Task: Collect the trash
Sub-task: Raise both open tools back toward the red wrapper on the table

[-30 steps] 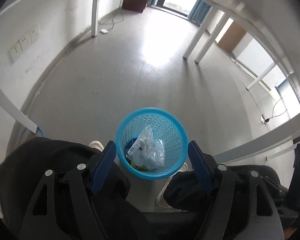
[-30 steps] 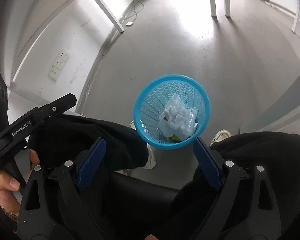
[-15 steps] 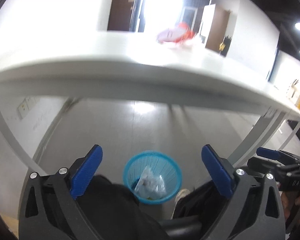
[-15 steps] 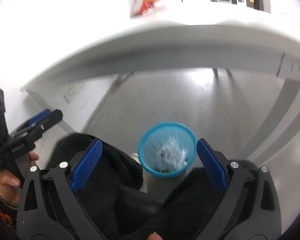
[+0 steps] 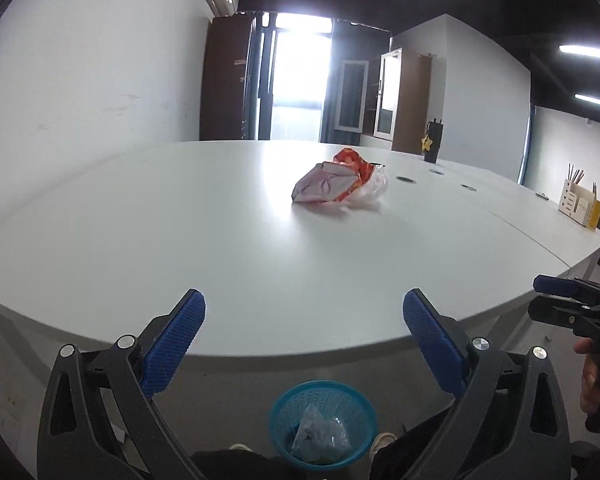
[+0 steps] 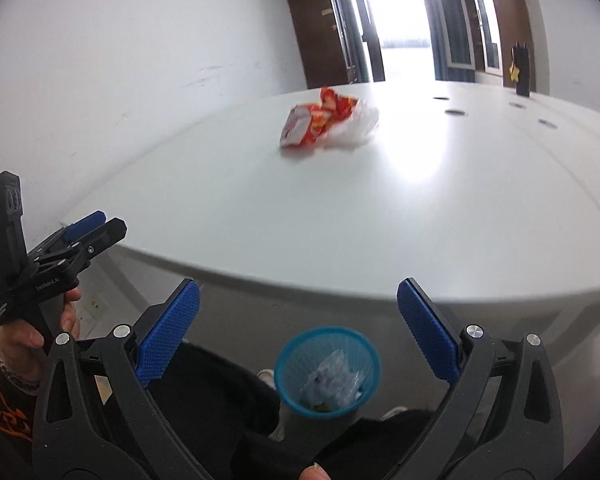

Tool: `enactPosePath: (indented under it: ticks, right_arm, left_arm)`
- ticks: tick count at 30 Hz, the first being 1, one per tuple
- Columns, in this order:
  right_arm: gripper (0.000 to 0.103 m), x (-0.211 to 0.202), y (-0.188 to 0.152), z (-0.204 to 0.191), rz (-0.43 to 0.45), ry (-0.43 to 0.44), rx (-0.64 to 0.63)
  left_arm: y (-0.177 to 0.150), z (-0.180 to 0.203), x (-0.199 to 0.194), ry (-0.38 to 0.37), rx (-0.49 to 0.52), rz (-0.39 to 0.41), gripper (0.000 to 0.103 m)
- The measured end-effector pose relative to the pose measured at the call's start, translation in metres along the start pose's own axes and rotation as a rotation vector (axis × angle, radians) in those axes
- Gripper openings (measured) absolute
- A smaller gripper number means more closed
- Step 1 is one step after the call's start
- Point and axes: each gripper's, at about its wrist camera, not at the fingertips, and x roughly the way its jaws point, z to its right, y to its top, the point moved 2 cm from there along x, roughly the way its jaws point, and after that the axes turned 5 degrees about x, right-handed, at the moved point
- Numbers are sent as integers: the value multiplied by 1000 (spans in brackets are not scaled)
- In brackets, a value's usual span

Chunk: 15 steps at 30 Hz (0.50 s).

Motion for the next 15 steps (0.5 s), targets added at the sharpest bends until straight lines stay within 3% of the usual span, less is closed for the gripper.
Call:
enactPosePath:
  ticks: [6,10,15]
  right_arm:
    - [94,11,51,15,21,-46,-30]
    - [94,28,83,28,3,-63,20]
    - [94,63,107,39,-45,-83,48]
  left_arm:
    - [40,-15,36,-24,-12,-48,97]
    - [62,-17,58,-33,43,-57,97]
    - [70,-19,100,-190,13,-208,97]
